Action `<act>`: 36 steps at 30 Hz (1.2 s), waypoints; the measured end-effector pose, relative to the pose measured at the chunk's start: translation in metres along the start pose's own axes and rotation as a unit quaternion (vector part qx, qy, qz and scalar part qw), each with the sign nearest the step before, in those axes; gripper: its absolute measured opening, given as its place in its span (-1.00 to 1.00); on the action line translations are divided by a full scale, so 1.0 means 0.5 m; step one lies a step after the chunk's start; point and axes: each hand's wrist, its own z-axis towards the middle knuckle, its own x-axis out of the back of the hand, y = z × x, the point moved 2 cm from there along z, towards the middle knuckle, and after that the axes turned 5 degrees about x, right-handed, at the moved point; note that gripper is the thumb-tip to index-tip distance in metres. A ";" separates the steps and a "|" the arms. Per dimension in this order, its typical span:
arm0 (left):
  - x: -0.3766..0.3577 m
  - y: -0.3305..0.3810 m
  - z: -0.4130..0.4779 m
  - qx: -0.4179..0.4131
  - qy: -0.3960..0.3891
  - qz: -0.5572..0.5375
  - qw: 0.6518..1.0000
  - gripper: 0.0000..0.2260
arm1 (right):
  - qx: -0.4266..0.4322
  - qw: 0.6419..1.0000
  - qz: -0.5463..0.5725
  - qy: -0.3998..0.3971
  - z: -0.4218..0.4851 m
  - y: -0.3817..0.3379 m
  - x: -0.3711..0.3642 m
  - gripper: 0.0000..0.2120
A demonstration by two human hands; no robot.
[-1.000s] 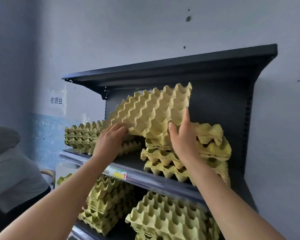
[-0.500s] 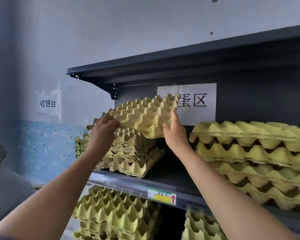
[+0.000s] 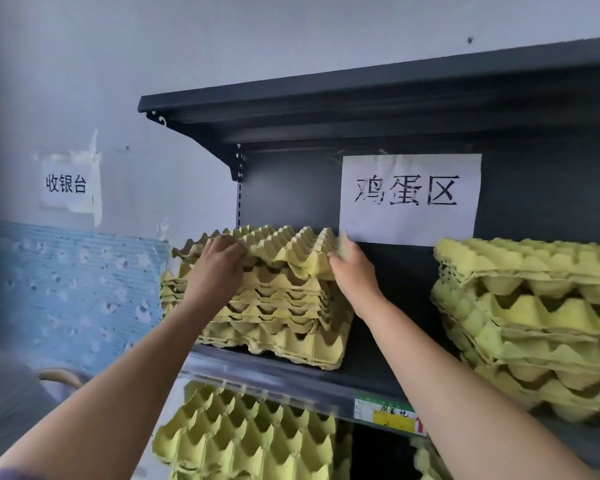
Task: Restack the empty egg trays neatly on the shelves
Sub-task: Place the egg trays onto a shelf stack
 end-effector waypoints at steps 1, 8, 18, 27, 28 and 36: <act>-0.002 -0.001 -0.002 -0.005 0.000 0.003 1.000 -0.77 | 0.006 1.000 -0.006 0.002 0.000 0.003 0.000 -0.48; -0.003 0.007 -0.008 -0.024 0.036 0.022 0.999 -0.71 | 0.093 0.984 -0.142 0.058 -0.003 -0.001 0.009 -0.54; 0.012 0.100 0.013 -0.087 0.061 0.011 0.994 -0.76 | 0.228 0.938 -0.235 0.110 -0.037 -0.049 0.078 -0.62; -0.005 0.403 -0.042 -0.194 0.070 -0.076 0.976 -0.84 | 0.302 0.875 -0.329 0.187 -0.130 -0.030 0.333 -0.65; -0.013 0.452 -0.061 -0.209 0.059 -0.087 0.972 -0.86 | 0.304 0.866 -0.349 0.188 -0.151 -0.016 0.382 -0.63; -0.075 0.849 -0.241 -0.309 0.032 -0.138 0.940 -0.88 | 0.258 0.831 -0.442 0.218 -0.328 0.125 0.777 -0.68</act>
